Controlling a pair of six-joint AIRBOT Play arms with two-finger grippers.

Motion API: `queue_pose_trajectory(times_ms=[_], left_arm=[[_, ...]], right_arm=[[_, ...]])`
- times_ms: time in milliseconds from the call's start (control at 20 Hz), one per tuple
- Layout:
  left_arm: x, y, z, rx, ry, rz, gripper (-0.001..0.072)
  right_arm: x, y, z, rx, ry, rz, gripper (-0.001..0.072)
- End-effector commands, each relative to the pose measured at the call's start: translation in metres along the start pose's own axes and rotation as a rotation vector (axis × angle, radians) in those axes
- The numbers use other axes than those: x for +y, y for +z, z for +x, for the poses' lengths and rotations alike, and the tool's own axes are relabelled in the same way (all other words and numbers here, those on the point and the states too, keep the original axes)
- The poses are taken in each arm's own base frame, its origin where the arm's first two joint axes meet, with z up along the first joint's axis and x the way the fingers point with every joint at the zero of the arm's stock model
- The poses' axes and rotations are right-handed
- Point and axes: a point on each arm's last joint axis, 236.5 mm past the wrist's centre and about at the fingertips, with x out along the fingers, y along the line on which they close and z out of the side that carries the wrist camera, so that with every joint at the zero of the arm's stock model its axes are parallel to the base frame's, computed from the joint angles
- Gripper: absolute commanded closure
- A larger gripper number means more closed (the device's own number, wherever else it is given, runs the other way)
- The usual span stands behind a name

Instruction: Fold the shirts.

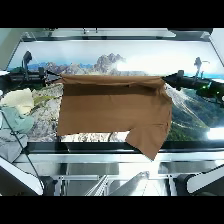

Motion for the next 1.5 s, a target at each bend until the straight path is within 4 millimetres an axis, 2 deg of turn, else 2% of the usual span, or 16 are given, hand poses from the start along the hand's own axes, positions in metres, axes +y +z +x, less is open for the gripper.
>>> queue_pose_trajectory(times_ms=[0, 200, 300, 400, 600, 750, 800, 850, 900, 950, 1100, 1250, 1350, 1450], left_arm=[[0.048, -0.005, 0.010, 0.069, 0.061, -0.056, 0.0693], [0.076, -0.012, 0.009, 0.134, 0.203, -0.012, 0.0693], [0.086, -0.025, 0.013, 0.193, 0.259, 0.006, 0.0693], [0.087, -0.033, 0.021, 0.238, 0.282, 0.025, 0.0693], [0.099, -0.052, 0.028, 0.339, 0.368, 0.051, 0.0694], [0.102, -0.054, 0.027, 0.350, 0.389, 0.047, 0.0705], [0.101, -0.055, 0.026, 0.356, 0.386, 0.047, 0.0681], [0.098, -0.056, 0.026, 0.360, 0.382, 0.048, 0.0487], [0.094, -0.053, 0.024, 0.352, 0.384, 0.048, 0.0421], [0.088, -0.049, 0.023, 0.342, 0.380, 0.060, 0.0420], [0.062, -0.038, 0.010, 0.326, 0.385, 0.104, 0.0420], [0.025, -0.040, -0.026, 0.348, 0.375, 0.089, 0.0420], [0.003, -0.048, -0.059, 0.360, 0.376, 0.008, 0.0420], [0.003, -0.066, -0.085, 0.353, 0.433, -0.104, 0.0420]], right_arm=[[-0.029, 0.001, 0.010, 0.000, 0.017, 0.045, 0.0683], [-0.058, -0.026, 0.008, 0.112, -0.100, -0.008, 0.0684], [-0.065, -0.029, 0.007, 0.127, -0.130, -0.012, 0.0684], [-0.073, -0.032, 0.006, 0.139, -0.167, -0.028, 0.0684], [-0.078, -0.032, 0.007, 0.142, -0.191, -0.041, 0.0684], [-0.078, -0.032, 0.007, 0.142, -0.191, -0.042, 0.0683], [-0.077, -0.032, 0.007, 0.143, -0.190, -0.043, 0.0681], [-0.076, -0.032, 0.007, 0.142, -0.189, -0.044, 0.0577], [-0.073, -0.029, 0.006, 0.137, -0.187, -0.051, 0.0375], [-0.068, -0.026, 0.004, 0.129, -0.187, -0.063, 0.0341], [-0.037, -0.009, -0.008, 0.095, -0.188, -0.139, 0.0342], [-0.010, 0.001, -0.041, 0.095, -0.256, -0.204, 0.0342], [0.012, -0.007, -0.066, 0.137, -0.266, -0.210, 0.0342], [0.034, -0.030, -0.081, 0.187, -0.227, -0.165, 0.0343]])
